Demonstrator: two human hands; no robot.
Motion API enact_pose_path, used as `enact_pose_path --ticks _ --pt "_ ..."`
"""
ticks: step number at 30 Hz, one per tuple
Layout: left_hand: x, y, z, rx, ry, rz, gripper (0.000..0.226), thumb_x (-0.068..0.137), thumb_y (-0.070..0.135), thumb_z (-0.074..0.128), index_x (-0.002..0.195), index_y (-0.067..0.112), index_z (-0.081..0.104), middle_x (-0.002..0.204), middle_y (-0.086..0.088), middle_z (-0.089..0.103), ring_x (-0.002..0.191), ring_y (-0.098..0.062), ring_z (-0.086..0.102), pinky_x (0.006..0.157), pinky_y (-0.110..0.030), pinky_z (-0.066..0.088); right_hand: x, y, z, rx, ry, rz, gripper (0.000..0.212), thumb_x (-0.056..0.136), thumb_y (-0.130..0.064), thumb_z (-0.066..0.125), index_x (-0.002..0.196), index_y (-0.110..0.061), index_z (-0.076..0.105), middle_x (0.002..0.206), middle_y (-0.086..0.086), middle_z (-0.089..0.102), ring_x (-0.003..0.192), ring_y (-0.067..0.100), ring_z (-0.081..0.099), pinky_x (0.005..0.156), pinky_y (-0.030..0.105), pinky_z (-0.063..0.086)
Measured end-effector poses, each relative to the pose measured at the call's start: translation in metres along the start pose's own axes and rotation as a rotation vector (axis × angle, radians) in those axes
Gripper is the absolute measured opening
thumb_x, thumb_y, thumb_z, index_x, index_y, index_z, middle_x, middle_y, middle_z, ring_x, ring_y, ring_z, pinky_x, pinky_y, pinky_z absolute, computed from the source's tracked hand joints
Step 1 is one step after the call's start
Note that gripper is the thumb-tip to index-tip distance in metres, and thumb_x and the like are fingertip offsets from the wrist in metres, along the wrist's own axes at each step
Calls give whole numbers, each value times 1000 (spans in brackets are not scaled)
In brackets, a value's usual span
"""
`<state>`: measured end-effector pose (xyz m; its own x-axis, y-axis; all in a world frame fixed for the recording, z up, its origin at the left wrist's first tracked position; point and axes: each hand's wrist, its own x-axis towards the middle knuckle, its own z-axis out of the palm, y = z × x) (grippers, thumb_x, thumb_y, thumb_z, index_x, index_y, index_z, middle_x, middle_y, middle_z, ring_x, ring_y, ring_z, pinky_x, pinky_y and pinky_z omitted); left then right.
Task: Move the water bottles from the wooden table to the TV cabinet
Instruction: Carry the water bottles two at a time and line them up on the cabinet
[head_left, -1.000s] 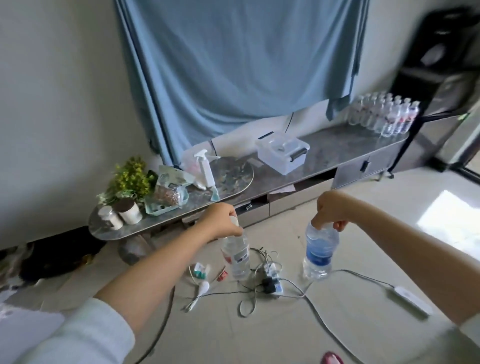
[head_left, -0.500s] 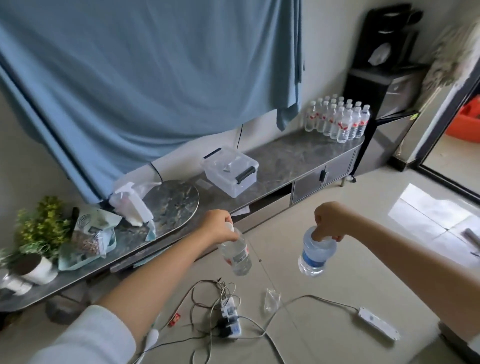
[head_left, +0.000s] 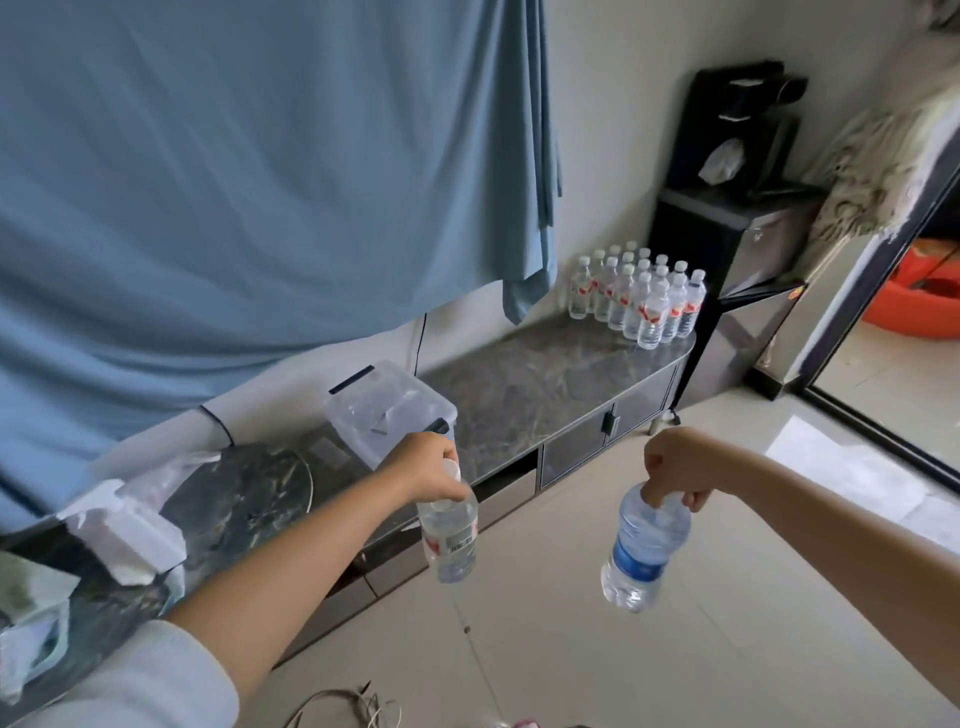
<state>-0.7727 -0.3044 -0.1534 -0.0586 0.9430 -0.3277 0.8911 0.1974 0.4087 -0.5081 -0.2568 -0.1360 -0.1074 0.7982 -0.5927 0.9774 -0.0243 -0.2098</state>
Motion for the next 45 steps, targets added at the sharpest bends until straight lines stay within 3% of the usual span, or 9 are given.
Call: enact_pose_path --ticks 5,8,17,23,33,37,39,42,45 --pt "85 42 -26 36 14 46 25 76 14 66 63 19 45 64 9 43 71 -16 47 50 -19 34 67 12 -61 -15 43 -49 22 78 -14 63 64 -11 46 64 7 53 47 15 51 42 18 47" --pt "136 67 -36 2 35 59 21 75 14 68 67 20 49 72 8 49 81 -17 51 59 -23 40 108 21 -95 -39 84 -71 16 77 -15 62 67 -10 51 67 8 56 46 14 53 43 17 47" --pt "298 157 -43 -66 79 -1 29 72 12 69 60 25 45 78 7 53 81 -14 51 56 -19 37 250 79 -209 -98 86 -221 15 74 -14 63 66 -10 50 68 11 60 46 17 55 44 18 44" --pt "392 220 -44 -109 96 -55 32 75 12 69 60 26 43 68 13 45 80 -14 48 52 -15 32 338 112 -276 -246 53 -308 33 75 -21 64 53 -16 39 52 -1 47 43 10 46 41 14 29" --pt "562 274 -33 -143 87 -113 35 74 15 68 59 26 38 67 14 42 81 -14 46 52 -16 30 479 152 -338 -203 41 -290 40 74 -22 68 55 -20 32 58 -5 37 51 8 31 47 18 24" --pt "634 279 -29 -86 -9 -68 11 76 17 67 79 18 57 91 2 55 89 -19 52 70 -27 41 538 154 -355 -193 39 -257 42 72 -19 69 55 -21 31 58 -5 34 50 8 29 45 19 22" --pt "668 280 -28 -56 -47 -48 24 78 18 68 99 10 62 104 -2 57 94 -21 54 79 -30 44 566 154 -362 -208 30 -252 41 72 -17 67 56 -22 29 59 -6 36 50 8 32 43 19 22" --pt "711 287 -27 -54 -55 -48 30 80 19 67 107 6 61 114 -7 57 101 -24 55 83 -32 45 598 153 -372 -227 5 -254 30 74 -20 66 64 -20 38 75 -3 47 65 16 46 44 18 24" --pt "751 294 -24 -79 -43 -115 31 80 16 65 109 6 61 119 -9 59 109 -26 57 78 -26 41 629 151 -380 -247 -33 -269 20 75 -22 65 87 -15 50 90 -1 49 80 18 46 46 18 27"
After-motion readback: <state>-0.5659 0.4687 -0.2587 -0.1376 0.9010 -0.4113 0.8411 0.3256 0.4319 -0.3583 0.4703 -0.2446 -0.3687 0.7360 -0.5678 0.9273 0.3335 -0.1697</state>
